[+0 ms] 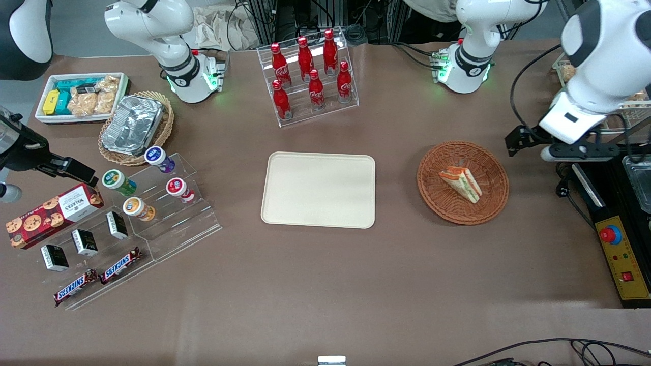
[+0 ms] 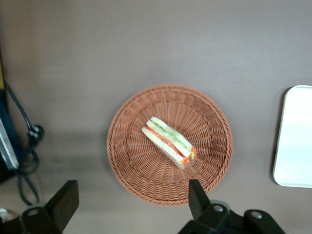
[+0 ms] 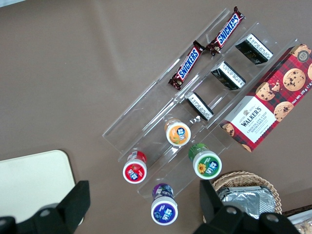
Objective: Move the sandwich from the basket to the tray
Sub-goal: 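Move the left gripper over the wicker basket above the sandwich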
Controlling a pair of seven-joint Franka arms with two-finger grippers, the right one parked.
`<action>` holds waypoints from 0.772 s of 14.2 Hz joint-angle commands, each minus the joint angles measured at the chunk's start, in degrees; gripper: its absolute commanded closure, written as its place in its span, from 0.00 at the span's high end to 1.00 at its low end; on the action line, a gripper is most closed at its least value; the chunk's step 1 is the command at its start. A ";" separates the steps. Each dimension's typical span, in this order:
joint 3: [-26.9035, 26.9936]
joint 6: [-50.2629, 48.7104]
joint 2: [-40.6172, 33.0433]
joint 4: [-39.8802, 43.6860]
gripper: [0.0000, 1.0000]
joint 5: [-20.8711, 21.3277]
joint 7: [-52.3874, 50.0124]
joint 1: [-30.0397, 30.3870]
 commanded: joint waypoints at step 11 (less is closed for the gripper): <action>-0.84 19.69 8.99 -11.84 1.00 -1.28 -38.99 -6.35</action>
